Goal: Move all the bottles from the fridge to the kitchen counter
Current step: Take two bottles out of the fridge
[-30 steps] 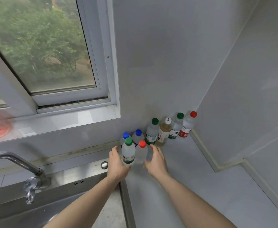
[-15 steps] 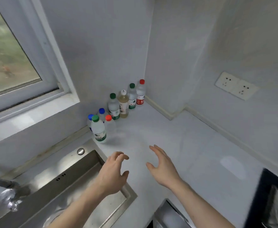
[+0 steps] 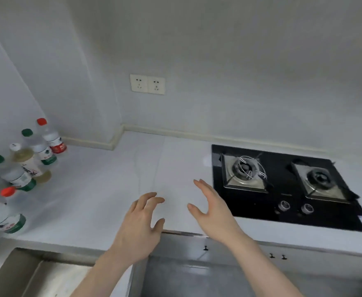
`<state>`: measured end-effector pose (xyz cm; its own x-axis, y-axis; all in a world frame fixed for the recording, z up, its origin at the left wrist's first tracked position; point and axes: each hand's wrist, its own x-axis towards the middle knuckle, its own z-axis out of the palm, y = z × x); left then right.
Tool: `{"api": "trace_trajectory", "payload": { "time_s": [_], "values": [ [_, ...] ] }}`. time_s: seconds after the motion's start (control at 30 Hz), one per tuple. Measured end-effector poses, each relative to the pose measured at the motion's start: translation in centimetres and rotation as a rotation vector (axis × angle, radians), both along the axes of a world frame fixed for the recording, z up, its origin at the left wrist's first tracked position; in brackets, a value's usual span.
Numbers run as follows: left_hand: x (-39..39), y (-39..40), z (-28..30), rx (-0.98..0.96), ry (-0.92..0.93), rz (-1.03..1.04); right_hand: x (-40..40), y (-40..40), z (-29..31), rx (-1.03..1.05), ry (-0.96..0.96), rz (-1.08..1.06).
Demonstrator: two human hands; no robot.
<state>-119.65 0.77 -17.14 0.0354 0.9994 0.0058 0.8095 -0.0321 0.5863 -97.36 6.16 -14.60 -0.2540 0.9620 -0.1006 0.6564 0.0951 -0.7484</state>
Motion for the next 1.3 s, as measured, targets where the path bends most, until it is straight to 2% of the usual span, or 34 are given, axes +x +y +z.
{"api": "trace_trajectory", "payload": {
  "time_s": [0.17,0.3,0.43,0.67,1.07,1.3],
  "values": [
    [9.5,2.2,2.6,0.057,0.001,-0.216,11.4,-3.9,2.3,0.058,0.064,-0.237],
    [20.9,2.8,5.2,0.120,-0.036,-0.402,22.4,-8.4,3.9,0.116,0.068,-0.409],
    [29.3,2.1,6.8,0.147,-0.047,-0.538,29.9,-12.1,5.2,0.137,0.100,-0.527],
    [45.1,0.2,9.3,0.186,-0.051,-0.769,43.4,-18.8,6.4,0.215,0.019,-0.727],
    [69.6,-1.2,12.4,0.241,-0.088,-1.227,59.9,-28.4,7.8,0.237,-0.118,-1.137],
    [80.5,0.5,13.2,0.244,-0.134,-1.402,66.8,-29.0,9.3,0.241,-0.142,-1.324]
  ]
}}
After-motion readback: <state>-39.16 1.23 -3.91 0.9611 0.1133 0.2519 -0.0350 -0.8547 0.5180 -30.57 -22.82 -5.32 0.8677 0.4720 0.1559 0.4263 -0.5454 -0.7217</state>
